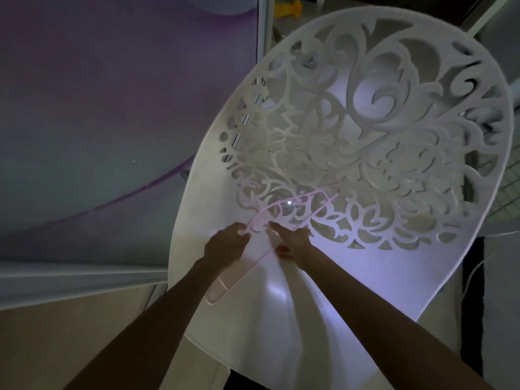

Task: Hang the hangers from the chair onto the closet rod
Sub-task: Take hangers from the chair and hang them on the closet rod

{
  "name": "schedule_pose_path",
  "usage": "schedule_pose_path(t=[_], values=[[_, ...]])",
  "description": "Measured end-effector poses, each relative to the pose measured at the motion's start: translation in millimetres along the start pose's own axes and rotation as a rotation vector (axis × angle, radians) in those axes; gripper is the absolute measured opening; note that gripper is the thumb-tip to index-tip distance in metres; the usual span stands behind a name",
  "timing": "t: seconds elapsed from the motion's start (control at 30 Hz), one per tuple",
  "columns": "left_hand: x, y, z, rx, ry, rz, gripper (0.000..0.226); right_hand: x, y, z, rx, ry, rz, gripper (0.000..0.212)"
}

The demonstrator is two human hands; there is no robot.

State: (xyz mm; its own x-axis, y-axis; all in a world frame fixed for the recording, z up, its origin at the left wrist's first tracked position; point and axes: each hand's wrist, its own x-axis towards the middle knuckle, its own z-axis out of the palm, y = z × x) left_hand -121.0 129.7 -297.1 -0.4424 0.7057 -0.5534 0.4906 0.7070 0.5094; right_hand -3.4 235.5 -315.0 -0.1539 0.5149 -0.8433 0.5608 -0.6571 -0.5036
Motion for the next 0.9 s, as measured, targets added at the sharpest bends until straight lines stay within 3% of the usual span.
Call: schedule_pose_path(t=[0.03, 0.07, 0.17, 0.3, 0.57, 0.73, 0.9], values=[[0.0, -2.6, 1.9, 0.0, 0.008, 0.043, 0.079, -0.3, 2.4, -0.3, -0.035, -0.014, -0.029, 0.065], [-1.9, -4.2, 2.8, -0.021, -0.003, 0.073, 0.08, -2.5, 4.5, -1.6, -0.083, -0.044, -0.055, 0.05], [-15.9, 2.6, -1.6, -0.037, -0.082, 0.061, 0.034, -20.0, 10.6, -7.0, -0.142, -0.171, -0.065, 0.018], [-27.2, 23.9, -23.3, -0.255, -0.204, 0.043, 0.029, -32.4, 9.5, -17.0, -0.126, -0.209, -0.059, 0.023], [-41.2, 60.5, -49.2, -0.702, -0.409, -0.299, 0.022, -52.1, -3.5, -49.6, 0.137, -0.132, -0.027, 0.024], [-67.6, 54.9, -32.3, -0.792, -0.544, -0.346, 0.023, -63.8, 8.5, -78.3, 0.005, -0.133, -0.085, 0.019], [-101.3, 68.3, -32.6, -0.707, -0.481, -0.256, 0.019, -87.4, -3.8, -85.1, -0.194, -0.173, -0.109, 0.018]])
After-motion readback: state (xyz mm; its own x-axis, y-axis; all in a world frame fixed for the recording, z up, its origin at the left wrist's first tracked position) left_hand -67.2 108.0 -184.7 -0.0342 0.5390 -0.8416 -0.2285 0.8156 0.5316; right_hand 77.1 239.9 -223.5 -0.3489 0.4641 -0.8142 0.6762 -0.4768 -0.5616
